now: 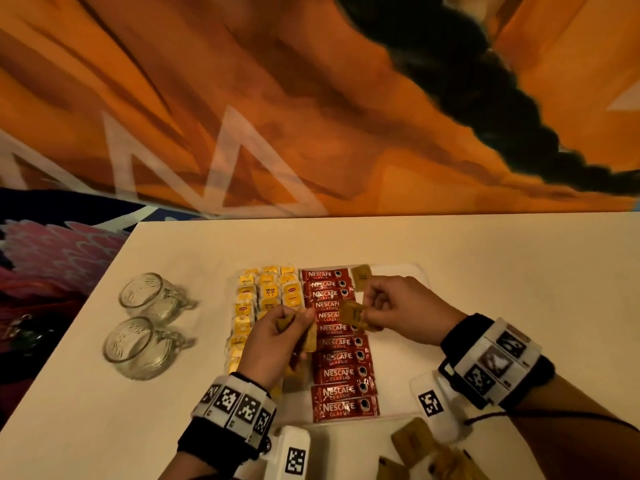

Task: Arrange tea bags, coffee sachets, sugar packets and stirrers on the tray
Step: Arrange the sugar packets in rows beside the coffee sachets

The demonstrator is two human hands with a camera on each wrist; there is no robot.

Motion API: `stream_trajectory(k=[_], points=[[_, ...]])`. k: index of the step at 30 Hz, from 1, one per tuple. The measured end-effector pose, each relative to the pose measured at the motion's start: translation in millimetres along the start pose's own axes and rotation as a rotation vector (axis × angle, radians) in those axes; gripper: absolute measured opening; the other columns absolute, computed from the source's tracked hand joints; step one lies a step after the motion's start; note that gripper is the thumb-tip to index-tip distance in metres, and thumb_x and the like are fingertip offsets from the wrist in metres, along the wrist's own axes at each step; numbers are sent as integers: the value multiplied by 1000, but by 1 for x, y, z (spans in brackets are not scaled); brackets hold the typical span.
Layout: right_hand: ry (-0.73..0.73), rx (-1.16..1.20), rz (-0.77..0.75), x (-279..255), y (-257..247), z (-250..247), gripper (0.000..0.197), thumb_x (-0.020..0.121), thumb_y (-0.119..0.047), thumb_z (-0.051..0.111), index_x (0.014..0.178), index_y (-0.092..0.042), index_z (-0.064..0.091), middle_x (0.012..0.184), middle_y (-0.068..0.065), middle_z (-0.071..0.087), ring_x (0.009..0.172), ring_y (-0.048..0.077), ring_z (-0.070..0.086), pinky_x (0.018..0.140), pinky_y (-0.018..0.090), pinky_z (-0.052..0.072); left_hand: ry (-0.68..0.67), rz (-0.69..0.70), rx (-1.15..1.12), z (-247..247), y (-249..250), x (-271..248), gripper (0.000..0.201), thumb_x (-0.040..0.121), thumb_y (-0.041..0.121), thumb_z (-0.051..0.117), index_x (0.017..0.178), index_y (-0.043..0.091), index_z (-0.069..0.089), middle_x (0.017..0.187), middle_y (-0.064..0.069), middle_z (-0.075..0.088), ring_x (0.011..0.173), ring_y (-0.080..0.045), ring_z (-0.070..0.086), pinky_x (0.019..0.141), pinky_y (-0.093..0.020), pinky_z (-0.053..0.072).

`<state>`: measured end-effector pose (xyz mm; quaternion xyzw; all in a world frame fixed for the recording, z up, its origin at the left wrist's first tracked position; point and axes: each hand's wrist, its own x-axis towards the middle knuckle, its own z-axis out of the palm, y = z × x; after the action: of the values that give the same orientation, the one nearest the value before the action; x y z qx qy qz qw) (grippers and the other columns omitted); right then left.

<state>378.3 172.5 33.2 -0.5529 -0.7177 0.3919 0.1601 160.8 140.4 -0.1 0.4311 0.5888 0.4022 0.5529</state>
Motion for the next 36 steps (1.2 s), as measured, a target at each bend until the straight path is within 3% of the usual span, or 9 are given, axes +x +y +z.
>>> stream_trajectory(k=[3,6,11,14,20,24,28,33,36], points=[[3,-182,-34,-3,-3,-12,5,87,-22,65,90,-26,63,86,-4,70,80,11,66,74,33,54,-90,104,107,6,7,-4,13,83,25,70,90,15,65,58,3,63,40,-11,51,38,-21,39],[-61,-222,-109,-5,-10,-14,7,89,-24,65,92,-29,67,91,-7,70,84,7,63,78,31,53,-181,196,220,17,16,-9,17,84,21,71,100,24,70,66,11,68,50,4,59,46,-11,42],[32,-67,-155,-7,-17,-12,13,86,-24,69,99,-23,73,93,-7,69,87,8,62,79,25,51,-187,251,322,27,17,-10,3,83,19,71,81,21,72,68,3,71,55,-3,62,51,-12,44],[179,271,-40,-9,-10,-5,16,81,-25,75,96,-24,72,86,0,69,74,7,61,69,21,50,-88,160,121,30,16,-10,4,85,18,70,84,15,72,64,-2,70,50,-7,60,48,-15,44],[137,487,108,-10,8,20,6,82,-15,74,86,-12,69,77,-1,69,67,9,64,63,19,49,-41,70,-29,34,10,-5,11,86,17,68,89,7,70,62,-2,66,43,-9,53,39,-18,39],[252,439,235,5,38,14,5,88,-14,67,91,-10,68,84,5,70,63,14,66,58,22,48,-82,16,-37,31,6,-3,14,89,24,63,96,13,69,67,-1,66,52,-11,56,42,-18,41],[414,409,511,28,85,-8,9,91,-9,61,82,-9,64,70,10,64,51,19,58,51,29,50,-60,-5,8,19,-2,-2,14,88,31,62,93,20,69,70,2,67,58,-16,60,51,-26,43],[363,411,615,55,94,-10,4,94,-7,56,91,-4,57,71,18,62,36,17,57,40,27,49,-81,-38,16,16,-9,1,13,90,25,59,95,17,68,69,0,69,56,-15,59,48,-24,42],[343,436,625,66,89,-10,7,93,-6,57,87,-5,58,69,18,63,45,23,59,46,31,55,-88,-49,20,17,-11,3,12,90,23,60,96,18,68,73,-4,69,55,-15,59,45,-26,43]])
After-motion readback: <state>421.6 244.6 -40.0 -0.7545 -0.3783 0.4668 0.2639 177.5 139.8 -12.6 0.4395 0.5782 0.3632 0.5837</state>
